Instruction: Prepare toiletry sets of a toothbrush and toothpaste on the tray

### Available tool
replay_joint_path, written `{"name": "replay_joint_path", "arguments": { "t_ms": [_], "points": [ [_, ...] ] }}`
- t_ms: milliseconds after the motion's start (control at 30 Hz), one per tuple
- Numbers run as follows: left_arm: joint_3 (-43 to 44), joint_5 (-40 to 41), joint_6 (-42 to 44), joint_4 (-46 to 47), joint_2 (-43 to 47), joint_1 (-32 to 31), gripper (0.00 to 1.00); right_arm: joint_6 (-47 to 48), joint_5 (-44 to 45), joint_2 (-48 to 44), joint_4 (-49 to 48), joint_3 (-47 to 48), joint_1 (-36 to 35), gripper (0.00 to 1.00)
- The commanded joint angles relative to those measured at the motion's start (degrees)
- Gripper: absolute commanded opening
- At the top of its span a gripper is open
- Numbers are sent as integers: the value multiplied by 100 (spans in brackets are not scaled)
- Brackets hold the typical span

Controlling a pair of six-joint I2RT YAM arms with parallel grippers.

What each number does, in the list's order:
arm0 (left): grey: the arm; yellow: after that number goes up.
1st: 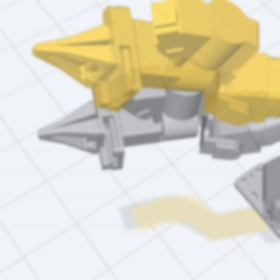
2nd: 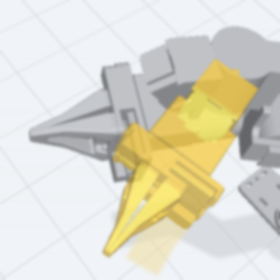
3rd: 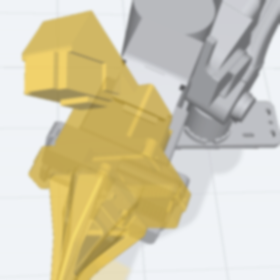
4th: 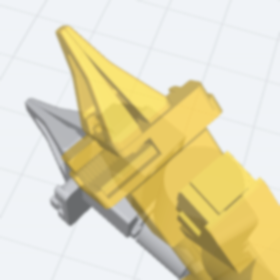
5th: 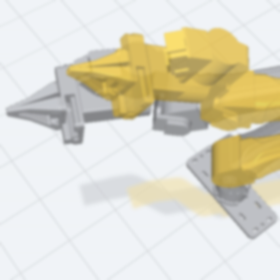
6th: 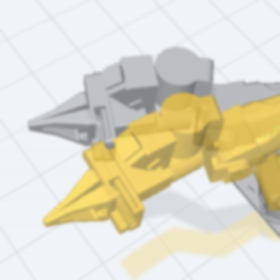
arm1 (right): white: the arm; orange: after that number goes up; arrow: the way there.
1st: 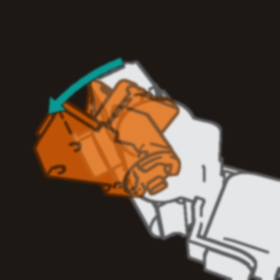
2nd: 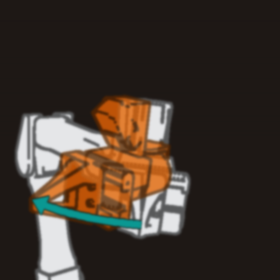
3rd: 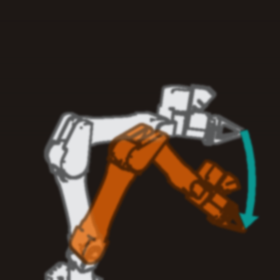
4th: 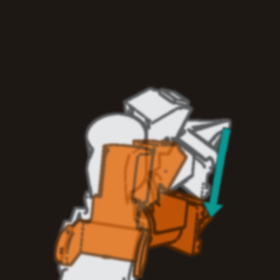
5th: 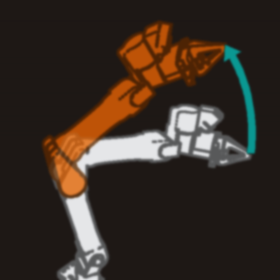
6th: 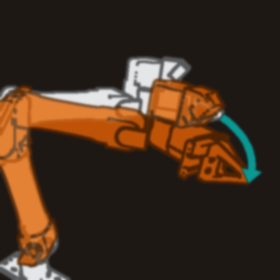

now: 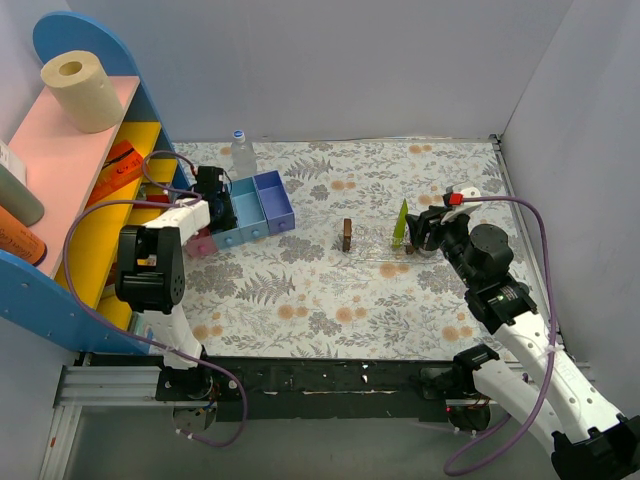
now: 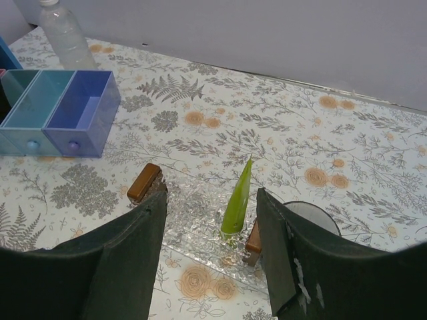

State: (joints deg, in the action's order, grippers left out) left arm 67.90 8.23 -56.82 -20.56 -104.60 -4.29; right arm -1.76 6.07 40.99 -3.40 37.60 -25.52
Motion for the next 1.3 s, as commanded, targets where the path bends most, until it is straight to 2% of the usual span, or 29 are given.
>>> {"name": "replay_joint_path", "arguments": {
  "t_ms": [0,100,900,1067,1267],
  "points": [
    [-277,100,92,-107,-167,25,11,-70,61,-83,-161,37,21,63],
    [-312,100,127,-71,-87,25,0,-79,53,-74,-170,28,21,63],
    [-180,-225,171,-10,1714,25,0,-149,-97,40,-214,107,21,63],
    [-347,-243,215,-10,2100,25,0,-123,-167,128,-188,203,21,63],
    [-637,-462,346,411,2891,-45,0,-105,-562,418,-153,510,29,63]
  ]
}}
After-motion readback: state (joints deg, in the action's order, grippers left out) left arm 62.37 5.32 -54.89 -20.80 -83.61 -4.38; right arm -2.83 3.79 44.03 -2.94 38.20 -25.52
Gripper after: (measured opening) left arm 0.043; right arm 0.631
